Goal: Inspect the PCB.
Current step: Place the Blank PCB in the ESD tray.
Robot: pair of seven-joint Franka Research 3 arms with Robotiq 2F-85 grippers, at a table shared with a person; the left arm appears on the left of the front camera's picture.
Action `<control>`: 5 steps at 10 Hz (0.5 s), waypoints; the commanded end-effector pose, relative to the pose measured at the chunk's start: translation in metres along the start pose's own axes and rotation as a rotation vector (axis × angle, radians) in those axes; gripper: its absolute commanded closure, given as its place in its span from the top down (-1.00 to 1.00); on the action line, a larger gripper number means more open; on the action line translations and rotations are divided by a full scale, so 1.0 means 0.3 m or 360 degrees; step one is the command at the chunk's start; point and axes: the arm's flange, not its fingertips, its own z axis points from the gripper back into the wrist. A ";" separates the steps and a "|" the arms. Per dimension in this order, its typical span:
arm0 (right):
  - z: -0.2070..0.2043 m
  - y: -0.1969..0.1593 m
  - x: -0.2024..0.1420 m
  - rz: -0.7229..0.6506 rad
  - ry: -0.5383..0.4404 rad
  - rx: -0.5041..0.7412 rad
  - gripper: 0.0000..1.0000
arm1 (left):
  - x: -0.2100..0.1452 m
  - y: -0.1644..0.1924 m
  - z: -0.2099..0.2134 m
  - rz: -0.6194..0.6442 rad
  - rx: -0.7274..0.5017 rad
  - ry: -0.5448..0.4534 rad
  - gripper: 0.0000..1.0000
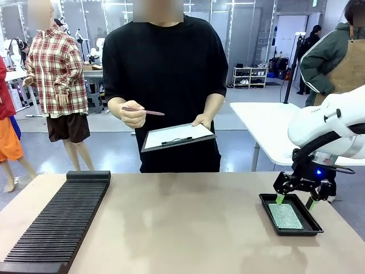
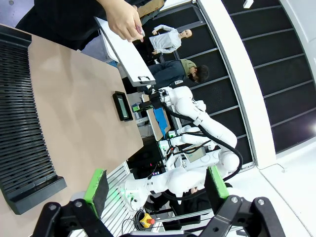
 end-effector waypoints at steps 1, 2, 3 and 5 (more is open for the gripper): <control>0.000 0.000 0.000 0.0000 0.0000 0.0000 1.00 | -0.004 -0.006 -0.004 -0.0016 -0.0004 0.0008 1.00; 0.114 -0.034 -0.003 -0.0055 0.0014 0.0061 1.00 | -0.004 -0.006 -0.004 -0.0016 -0.0004 0.0008 1.00; 0.190 -0.094 -0.035 -0.0079 0.0065 0.0239 1.00 | -0.004 -0.006 -0.004 -0.0016 -0.0004 0.0008 1.00; 0.283 -0.209 -0.130 -0.0051 0.0100 0.0546 1.00 | -0.004 -0.006 -0.004 -0.0016 -0.0004 0.0008 1.00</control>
